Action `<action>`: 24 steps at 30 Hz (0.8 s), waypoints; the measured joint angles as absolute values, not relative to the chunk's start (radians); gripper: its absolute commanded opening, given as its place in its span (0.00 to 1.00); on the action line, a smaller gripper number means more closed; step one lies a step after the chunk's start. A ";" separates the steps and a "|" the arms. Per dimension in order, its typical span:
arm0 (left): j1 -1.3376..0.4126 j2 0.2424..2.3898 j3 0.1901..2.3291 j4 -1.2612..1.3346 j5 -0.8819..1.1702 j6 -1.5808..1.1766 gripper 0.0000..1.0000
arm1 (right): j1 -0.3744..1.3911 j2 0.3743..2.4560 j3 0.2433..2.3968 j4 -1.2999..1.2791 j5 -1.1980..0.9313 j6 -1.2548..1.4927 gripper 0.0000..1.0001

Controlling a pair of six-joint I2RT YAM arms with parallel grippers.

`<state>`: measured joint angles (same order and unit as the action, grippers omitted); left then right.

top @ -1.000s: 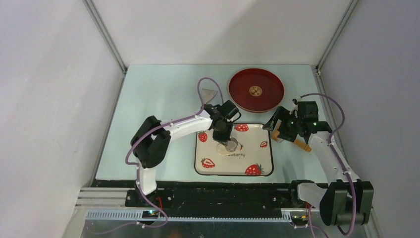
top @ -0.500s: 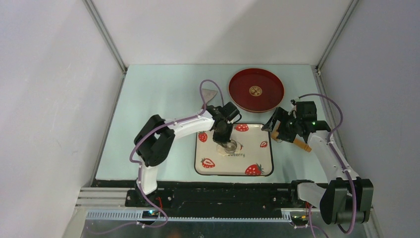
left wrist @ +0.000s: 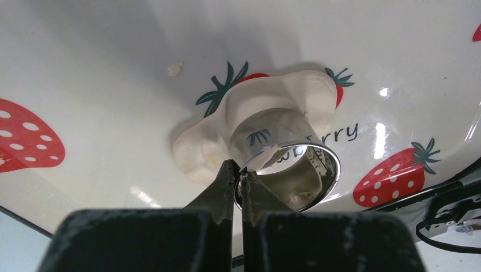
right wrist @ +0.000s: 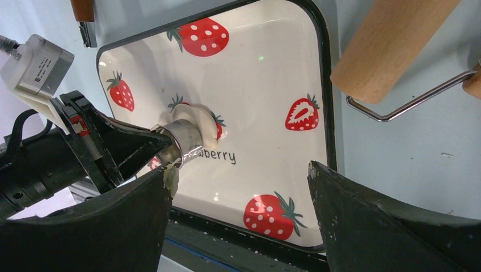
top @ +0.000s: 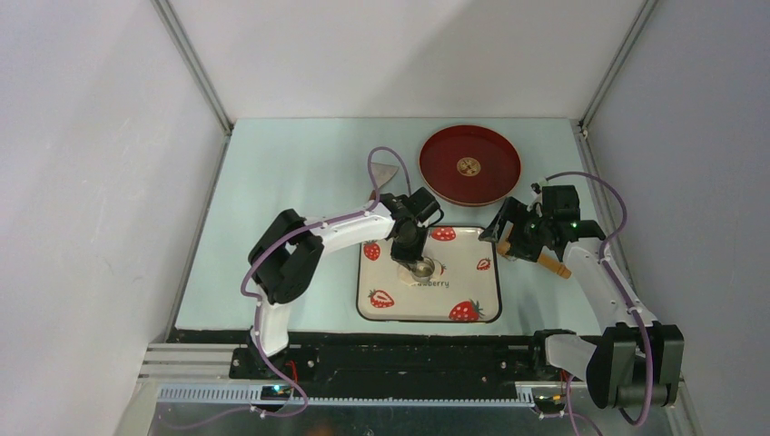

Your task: Roll out the dumpling wrappers from the dough

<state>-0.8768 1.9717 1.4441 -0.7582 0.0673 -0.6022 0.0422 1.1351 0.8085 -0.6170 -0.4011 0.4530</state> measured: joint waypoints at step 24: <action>-0.877 1.972 1.470 -0.758 0.067 -0.598 0.00 | 0.056 1.150 0.809 -0.623 -0.402 0.443 0.90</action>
